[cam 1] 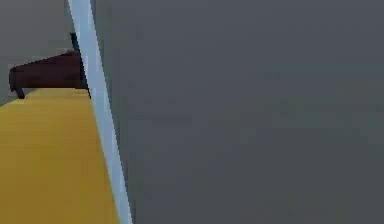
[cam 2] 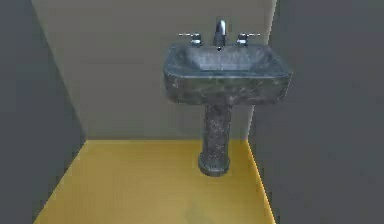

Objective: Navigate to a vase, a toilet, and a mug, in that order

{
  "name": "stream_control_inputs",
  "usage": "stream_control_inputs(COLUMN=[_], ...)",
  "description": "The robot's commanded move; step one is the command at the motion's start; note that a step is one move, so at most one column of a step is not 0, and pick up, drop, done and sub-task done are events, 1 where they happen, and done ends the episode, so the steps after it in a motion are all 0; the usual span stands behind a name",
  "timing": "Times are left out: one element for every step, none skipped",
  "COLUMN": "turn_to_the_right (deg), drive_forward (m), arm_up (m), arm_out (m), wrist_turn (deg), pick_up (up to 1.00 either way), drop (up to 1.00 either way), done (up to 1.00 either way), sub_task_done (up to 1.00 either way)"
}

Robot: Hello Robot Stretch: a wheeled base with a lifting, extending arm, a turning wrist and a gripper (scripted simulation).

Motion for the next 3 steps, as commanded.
stream_control_inputs(turn_to_the_right=[-45.0,-24.0,0.0], drive_forward=[0.0,0.0,1.0], arm_up=[0.0,0.0,0.0], arm_out=[0.0,0.0,0.0], wrist_turn=[0.0,0.0,0.0], pick_up=[0.0,0.0,0.0], drop=[0.0,0.0,0.0], done=[0.0,0.0,0.0], sub_task_done=[0.0,0.0,0.0])
